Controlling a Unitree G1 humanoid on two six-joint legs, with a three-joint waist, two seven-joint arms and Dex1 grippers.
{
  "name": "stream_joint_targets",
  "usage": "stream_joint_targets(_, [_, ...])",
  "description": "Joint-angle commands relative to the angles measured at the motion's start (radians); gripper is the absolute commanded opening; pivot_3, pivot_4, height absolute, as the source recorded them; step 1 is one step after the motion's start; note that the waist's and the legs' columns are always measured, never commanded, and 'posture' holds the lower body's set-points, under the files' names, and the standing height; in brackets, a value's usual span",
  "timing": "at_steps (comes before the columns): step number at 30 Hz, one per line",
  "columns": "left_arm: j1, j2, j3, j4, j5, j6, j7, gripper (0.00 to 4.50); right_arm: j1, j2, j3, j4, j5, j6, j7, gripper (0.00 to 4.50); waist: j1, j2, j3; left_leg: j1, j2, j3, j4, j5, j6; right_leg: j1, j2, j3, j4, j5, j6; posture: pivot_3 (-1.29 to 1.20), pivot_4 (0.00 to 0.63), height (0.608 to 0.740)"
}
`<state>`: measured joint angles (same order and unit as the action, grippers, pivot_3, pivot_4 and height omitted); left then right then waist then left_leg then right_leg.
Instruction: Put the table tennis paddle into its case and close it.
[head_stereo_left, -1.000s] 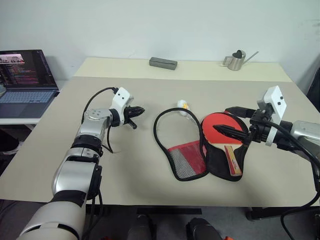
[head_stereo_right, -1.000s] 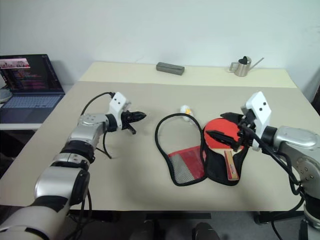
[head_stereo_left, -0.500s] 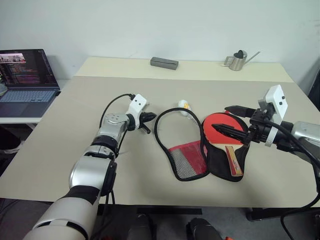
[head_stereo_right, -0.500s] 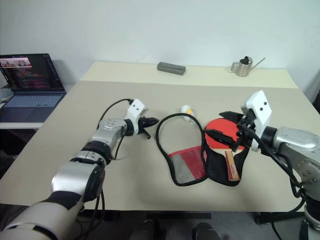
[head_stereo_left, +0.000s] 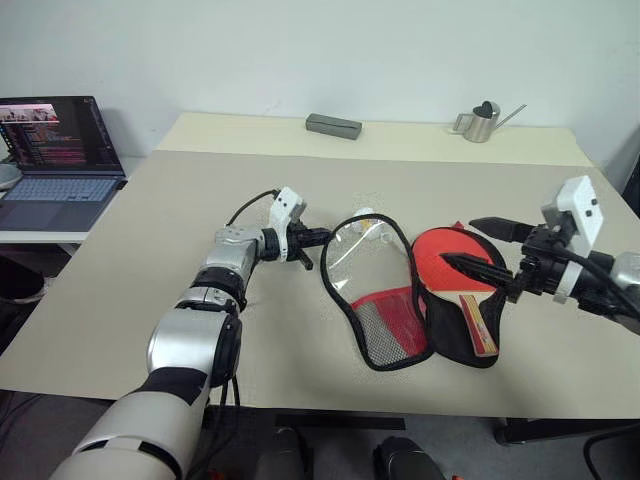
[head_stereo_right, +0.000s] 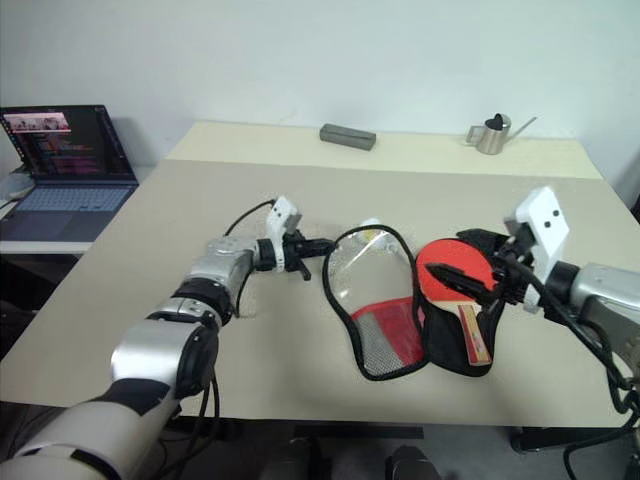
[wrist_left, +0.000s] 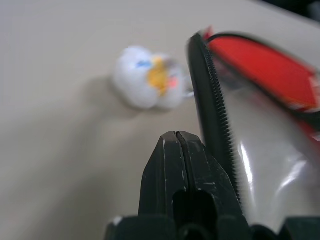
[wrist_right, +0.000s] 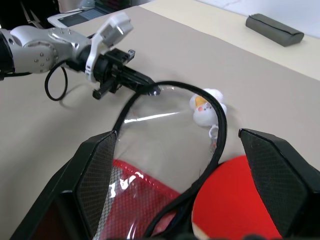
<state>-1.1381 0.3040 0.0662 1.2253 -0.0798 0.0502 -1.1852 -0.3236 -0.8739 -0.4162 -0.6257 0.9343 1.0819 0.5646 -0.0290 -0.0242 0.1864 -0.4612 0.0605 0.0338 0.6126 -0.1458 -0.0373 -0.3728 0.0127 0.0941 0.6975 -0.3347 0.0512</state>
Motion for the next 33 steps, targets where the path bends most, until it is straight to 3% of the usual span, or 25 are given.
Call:
stream_joint_targets(1, [-0.035, -0.024, 0.015, -0.124, -0.074, 0.098, -0.123, 0.03, 0.027, -0.059, -0.100, -0.010, 0.048, 0.009, 0.022, 4.29, 0.000, 0.000, 0.000, 0.000, 0.000, 0.000, 0.000, 0.000, 0.000, 0.000, 0.000, 0.000, 0.000, 0.000, 0.000, 0.00, 0.150, 0.740])
stream_joint_targets(12, [0.062, -0.165, -0.076, -0.424, -0.146, 0.314, -0.178, 0.03, 0.113, -0.157, -0.215, 0.024, 0.073, 0.009, 0.082, 4.29, -0.004, 0.001, 0.000, 0.000, 0.000, -0.001, 0.001, 0.000, 0.000, 0.001, 0.001, 0.000, 0.000, 0.000, 0.000, 0.00, 0.150, 0.740])
stream_joint_targets(21, [0.017, -0.319, -0.089, -0.287, -0.115, 0.172, -0.016, 0.03, 0.139, -0.169, -0.272, 0.019, 0.110, 0.022, 0.046, 4.29, -0.006, 0.001, 0.000, 0.000, -0.001, -0.001, 0.002, 0.000, 0.000, 0.001, 0.001, 0.001, 0.000, 0.000, 0.001, 0.00, 0.150, 0.740])
stream_joint_targets(33, [0.004, -0.390, -0.079, -0.228, -0.125, 0.086, 0.090, 0.03, 0.156, -0.149, -0.218, 0.021, 0.138, 0.015, -0.016, 4.29, -0.006, 0.001, 0.000, 0.000, -0.001, -0.001, 0.002, 0.000, 0.000, 0.001, 0.001, 0.001, 0.000, 0.000, 0.001, 0.00, 0.150, 0.740])
